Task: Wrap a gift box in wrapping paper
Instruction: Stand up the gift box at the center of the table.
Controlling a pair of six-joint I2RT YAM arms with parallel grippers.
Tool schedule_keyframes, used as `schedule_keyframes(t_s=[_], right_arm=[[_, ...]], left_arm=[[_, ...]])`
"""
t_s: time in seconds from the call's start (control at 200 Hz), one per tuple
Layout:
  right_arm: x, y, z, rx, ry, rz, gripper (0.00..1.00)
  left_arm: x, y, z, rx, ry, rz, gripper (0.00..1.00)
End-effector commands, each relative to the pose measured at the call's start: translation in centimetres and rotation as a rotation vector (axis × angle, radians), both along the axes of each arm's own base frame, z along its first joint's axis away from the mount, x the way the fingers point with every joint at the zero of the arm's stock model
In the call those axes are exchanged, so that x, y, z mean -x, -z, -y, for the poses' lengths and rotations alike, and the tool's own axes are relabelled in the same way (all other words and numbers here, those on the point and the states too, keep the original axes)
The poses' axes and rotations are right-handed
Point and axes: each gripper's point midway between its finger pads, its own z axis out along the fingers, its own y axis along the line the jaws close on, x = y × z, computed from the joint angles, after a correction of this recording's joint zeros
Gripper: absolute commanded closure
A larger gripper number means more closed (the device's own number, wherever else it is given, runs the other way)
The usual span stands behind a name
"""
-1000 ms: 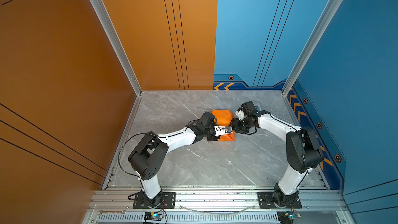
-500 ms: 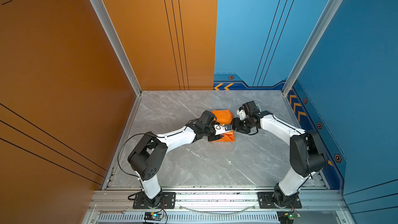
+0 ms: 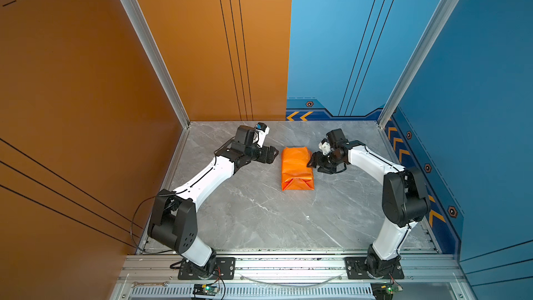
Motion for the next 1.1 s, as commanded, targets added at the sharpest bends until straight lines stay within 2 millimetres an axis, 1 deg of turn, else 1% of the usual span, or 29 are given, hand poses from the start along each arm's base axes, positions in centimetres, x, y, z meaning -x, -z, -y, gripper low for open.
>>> schedule_keyframes(t_s=[0.0,0.055,0.065,0.13,0.235,0.295,0.365,0.471,0.536,0.596,0.701,0.781,0.841,0.966,1.011,1.096], right_arm=[[0.8,0.2,-1.1,-0.027,-0.046,-0.052,0.34],[0.8,0.2,-1.3,-0.041,-0.050,-0.057,0.34],[0.8,0.2,-1.3,-0.044,-0.051,-0.059,0.34],[0.9,0.4,-1.5,-0.053,-0.053,-0.066,0.34],[0.9,0.5,-1.6,-0.061,-0.054,-0.074,0.34],[0.8,0.4,-1.6,-0.070,-0.053,-0.073,0.34],[0.6,0.3,-1.3,-0.073,-0.042,-0.071,0.33],[0.1,-0.1,-0.5,-0.079,-0.017,-0.060,0.29],[-0.1,-0.3,-0.8,-0.102,-0.021,-0.065,0.27],[-0.1,0.0,-1.1,-0.100,-0.026,-0.076,0.26],[0.0,1.2,-1.3,-0.066,-0.035,-0.106,0.26],[0.1,1.8,-2.2,-0.082,-0.056,-0.125,0.26],[0.1,1.8,-2.9,-0.097,-0.074,-0.129,0.26],[-0.1,1.9,-3.7,-0.109,-0.093,-0.126,0.31],[-0.2,1.7,-4.0,-0.116,-0.099,-0.115,0.34],[-0.4,1.3,-4.5,-0.123,-0.116,-0.091,0.44]], left_arm=[[1.7,4.4,2.0,0.192,-0.060,-0.309,0.17],[1.7,5.4,3.0,0.223,-0.051,-0.362,0.16],[1.3,5.1,3.3,0.240,-0.046,-0.348,0.16],[1.0,5.4,4.7,0.298,-0.021,-0.368,0.15],[0.8,6.7,6.2,0.297,-0.009,-0.391,0.15],[0.8,7.7,6.5,0.279,-0.014,-0.407,0.15],[1.0,8.9,6.6,0.257,-0.022,-0.427,0.17],[1.1,10.2,6.9,0.243,-0.024,-0.452,0.20],[1.1,10.4,7.2,0.245,-0.024,-0.451,0.20],[1.0,10.5,7.4,0.236,-0.023,-0.449,0.21],[0.9,10.7,7.7,0.225,-0.023,-0.449,0.24],[0.8,10.7,7.8,0.225,-0.027,-0.445,0.25],[0.9,10.7,8.1,0.224,-0.023,-0.444,0.25],[0.8,10.8,8.6,0.219,-0.021,-0.442,0.29],[0.8,10.8,8.8,0.219,-0.016,-0.438,0.32],[0.9,10.7,9.3,0.216,-0.006,-0.425,0.38]])
